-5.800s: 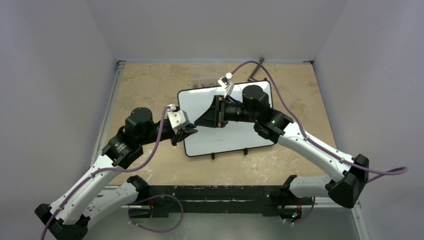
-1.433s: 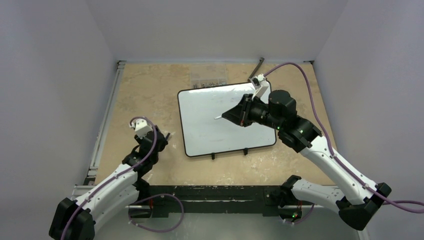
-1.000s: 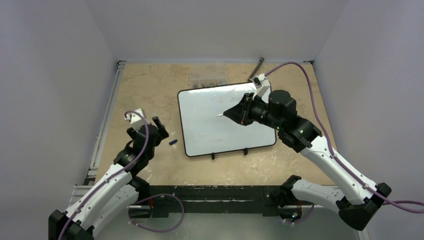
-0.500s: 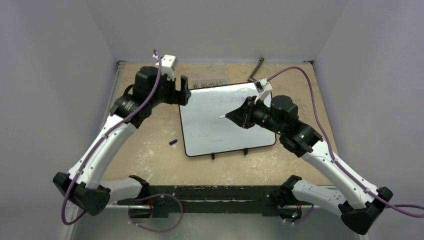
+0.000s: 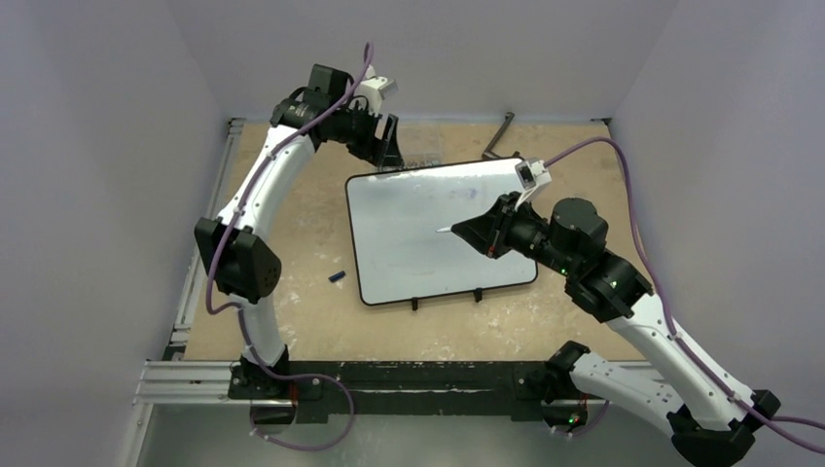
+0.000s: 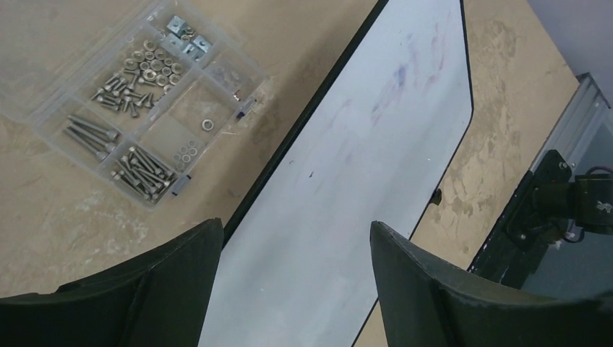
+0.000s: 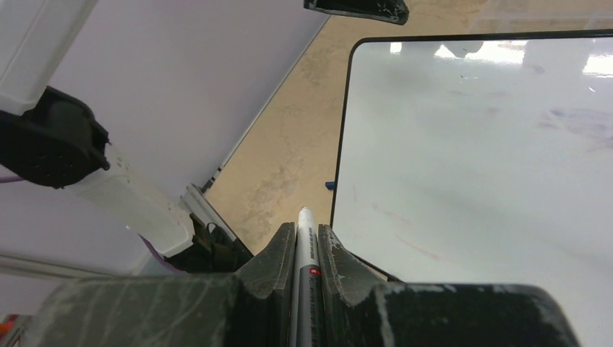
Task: Write a sentence on the whiteboard
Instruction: Hold the whiteboard on the whiteboard stand.
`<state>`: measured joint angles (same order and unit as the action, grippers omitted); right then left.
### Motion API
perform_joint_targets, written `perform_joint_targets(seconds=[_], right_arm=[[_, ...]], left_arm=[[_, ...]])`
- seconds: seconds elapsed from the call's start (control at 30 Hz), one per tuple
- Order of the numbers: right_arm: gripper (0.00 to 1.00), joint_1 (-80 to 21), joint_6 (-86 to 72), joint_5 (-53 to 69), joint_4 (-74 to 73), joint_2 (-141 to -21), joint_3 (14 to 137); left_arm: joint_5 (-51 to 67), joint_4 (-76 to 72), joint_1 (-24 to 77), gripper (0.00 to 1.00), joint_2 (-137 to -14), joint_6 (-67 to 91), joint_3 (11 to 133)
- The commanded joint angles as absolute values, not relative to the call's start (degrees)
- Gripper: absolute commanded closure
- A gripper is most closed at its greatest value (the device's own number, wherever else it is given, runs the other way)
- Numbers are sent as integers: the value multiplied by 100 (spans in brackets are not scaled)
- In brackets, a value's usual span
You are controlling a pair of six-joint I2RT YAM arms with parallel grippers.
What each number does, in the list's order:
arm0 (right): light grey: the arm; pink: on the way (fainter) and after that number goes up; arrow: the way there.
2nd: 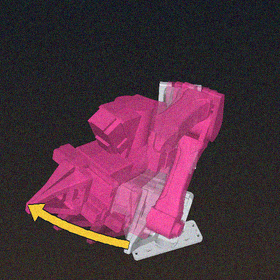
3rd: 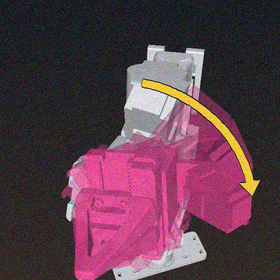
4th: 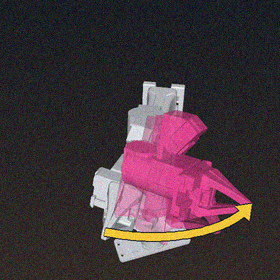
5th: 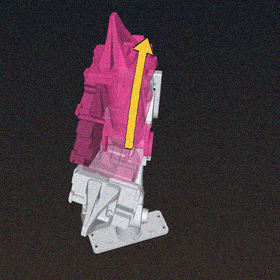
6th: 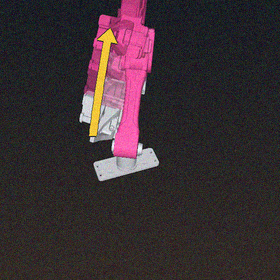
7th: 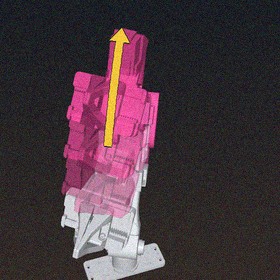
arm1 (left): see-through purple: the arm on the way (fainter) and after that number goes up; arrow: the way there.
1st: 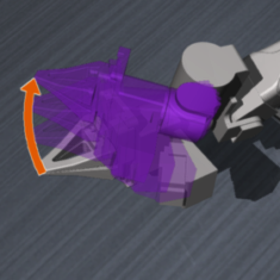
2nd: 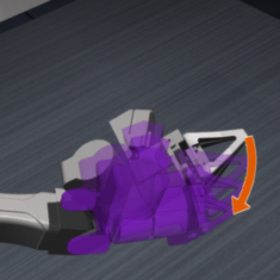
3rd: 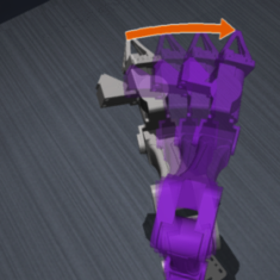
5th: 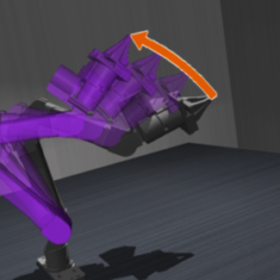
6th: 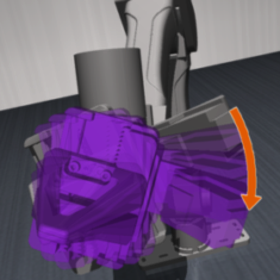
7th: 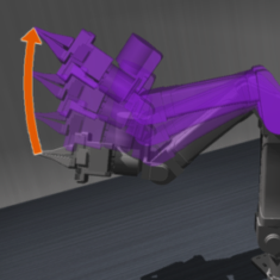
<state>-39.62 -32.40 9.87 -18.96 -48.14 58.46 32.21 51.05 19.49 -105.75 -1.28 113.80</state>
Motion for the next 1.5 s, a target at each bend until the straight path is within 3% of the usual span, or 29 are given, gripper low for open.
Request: perform_joint_targets(seconds=[0.0, 0.3, 0.4, 0.73, 1.2, 1.47], right_arm=[[100, -3946, -3137, 762, -2095, -4620, 5849], [100, -3944, -3179, 867, -2139, -4554, 5770], [100, -3946, -3156, 864, -2174, -4561, 5783], [100, -3942, -3146, 920, -2008, -4621, 5684], [100, -3946, -3120, 979, -1860, -4761, 5666], [100, -3946, -3170, 1065, -1774, -4903, 5726]], left_arm=[[4179, 5714, 1758, 27, -11190, -430, 12108], [4741, 5863, 1547, 26, -11841, -696, 12212], [4937, 5995, 1547, 30, -11973, -747, 12222], [5392, 5671, 1556, 40, -11453, -602, 11126], [5686, 5339, 1736, 42, -11021, -415, 10168], [5512, 5273, 1870, 55, -10929, -283, 10115]])
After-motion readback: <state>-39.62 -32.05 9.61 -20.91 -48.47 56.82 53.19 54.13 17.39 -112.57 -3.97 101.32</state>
